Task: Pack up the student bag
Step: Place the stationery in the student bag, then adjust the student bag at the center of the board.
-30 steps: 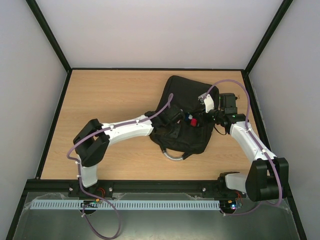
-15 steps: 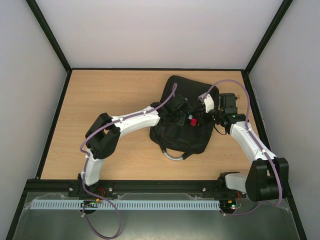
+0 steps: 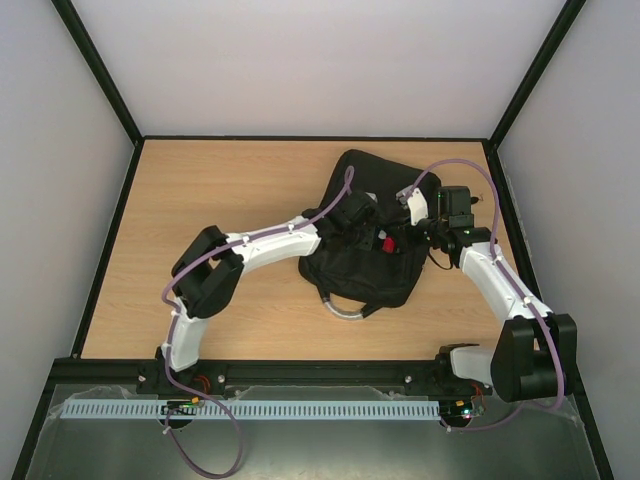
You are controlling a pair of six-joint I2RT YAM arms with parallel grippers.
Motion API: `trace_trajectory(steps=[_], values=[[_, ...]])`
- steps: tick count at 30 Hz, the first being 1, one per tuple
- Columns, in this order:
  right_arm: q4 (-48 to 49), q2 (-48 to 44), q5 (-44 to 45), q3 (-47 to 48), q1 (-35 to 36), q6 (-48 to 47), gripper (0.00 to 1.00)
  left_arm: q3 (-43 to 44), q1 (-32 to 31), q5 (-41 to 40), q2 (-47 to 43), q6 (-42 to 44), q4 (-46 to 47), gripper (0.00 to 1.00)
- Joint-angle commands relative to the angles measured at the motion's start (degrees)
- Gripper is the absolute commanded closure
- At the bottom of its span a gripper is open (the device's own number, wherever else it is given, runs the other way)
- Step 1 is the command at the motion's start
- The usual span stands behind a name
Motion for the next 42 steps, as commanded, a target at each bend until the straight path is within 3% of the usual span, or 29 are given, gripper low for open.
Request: trace_trajectory(steps=[1,10,13,16,19,23,26,34,42], values=[[-0.7,0.3,-2.8,1.0,-0.1,-0.5,0.99,-4.8,0.4,-1.0,-5.7,-1.5,1.6,0.65],[-0.7,0.5,-2.6,0.9,-0.1,-0.7,0.99,-13.1,-1.2,1.5,-20.1,0.7,-2.3,0.56],[-1.6,1.4,-3.0,1.1,-0.1,-1.8,0.97,-18.3,-1.0,-1.3,-24.8,3.2,-0.6,0.54],[-6.1,4.1,-6.0,2.4,-0.1,-6.1,0.84,-24.0,2.5,-3.7,-27.8,2.1,1.9,0.49],[-13.8,8.3,-10.5,6.4,-0.1,-9.2,0.60,-30.3,8.4,1.6,-30.1,-0.8,7.2,0.47],[-19.4,9.9,-15.1,12.1,-1.3,-7.0,0.56,-36.0,13.0,2.0,-33.2,-2.2,11.4,0.45],[-19.6,9.2,-11.8,13.3,-1.5,-4.2,0.56,-39.8,15.6,3.6,-35.3,-2.7,14.9,0.43],[-12.9,10.8,6.8,13.3,-1.8,4.5,0.54,-46.9,17.8,13.1,-35.4,-3.0,23.4,0.40],[-10.5,13.8,12.2,13.6,2.8,1.0,0.51,-47.4,17.7,19.1,-29.1,-3.3,29.4,0.43]])
